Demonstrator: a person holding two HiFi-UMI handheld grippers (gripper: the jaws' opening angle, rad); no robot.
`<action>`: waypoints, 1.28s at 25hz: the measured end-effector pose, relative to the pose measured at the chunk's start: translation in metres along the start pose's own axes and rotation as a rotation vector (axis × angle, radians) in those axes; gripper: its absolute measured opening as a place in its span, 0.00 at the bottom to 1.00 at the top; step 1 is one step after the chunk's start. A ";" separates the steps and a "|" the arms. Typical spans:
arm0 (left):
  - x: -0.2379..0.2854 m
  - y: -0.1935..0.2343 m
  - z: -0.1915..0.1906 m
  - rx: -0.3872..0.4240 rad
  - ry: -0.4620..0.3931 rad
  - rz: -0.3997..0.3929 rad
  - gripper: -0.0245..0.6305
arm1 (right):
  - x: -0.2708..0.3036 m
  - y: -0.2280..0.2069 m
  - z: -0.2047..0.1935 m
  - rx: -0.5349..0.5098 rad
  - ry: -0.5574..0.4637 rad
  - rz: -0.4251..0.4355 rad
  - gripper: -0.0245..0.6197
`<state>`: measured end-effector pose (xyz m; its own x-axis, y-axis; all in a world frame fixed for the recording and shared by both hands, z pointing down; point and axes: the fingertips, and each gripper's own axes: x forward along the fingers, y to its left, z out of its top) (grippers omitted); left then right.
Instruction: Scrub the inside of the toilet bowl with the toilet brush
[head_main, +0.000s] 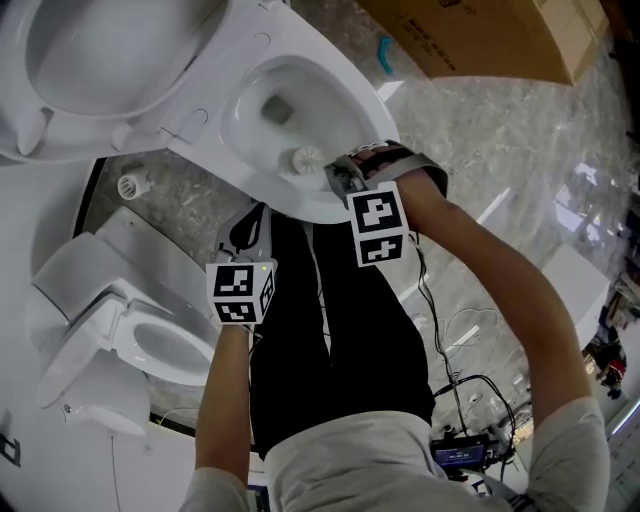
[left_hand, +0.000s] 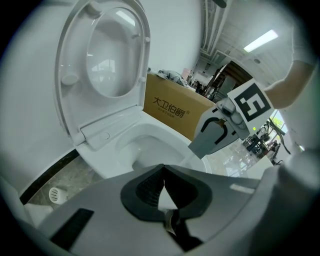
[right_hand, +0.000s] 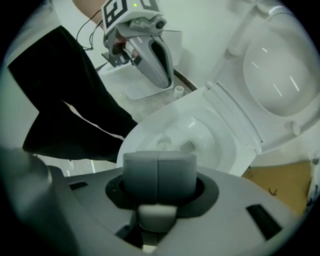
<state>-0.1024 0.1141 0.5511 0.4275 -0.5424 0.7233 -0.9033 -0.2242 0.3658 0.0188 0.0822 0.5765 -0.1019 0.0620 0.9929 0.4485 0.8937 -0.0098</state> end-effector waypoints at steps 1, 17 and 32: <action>-0.002 0.001 0.000 -0.003 -0.001 0.002 0.05 | -0.001 -0.001 0.004 0.019 -0.012 0.001 0.26; -0.027 0.032 0.002 -0.082 -0.032 0.080 0.05 | -0.008 -0.075 0.065 0.240 -0.179 -0.065 0.26; -0.011 0.029 0.015 -0.117 -0.019 0.089 0.05 | -0.013 -0.167 0.036 0.278 -0.197 -0.125 0.26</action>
<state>-0.1341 0.1010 0.5452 0.3439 -0.5714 0.7451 -0.9269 -0.0794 0.3669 -0.0872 -0.0521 0.5613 -0.3218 0.0048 0.9468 0.1655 0.9849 0.0512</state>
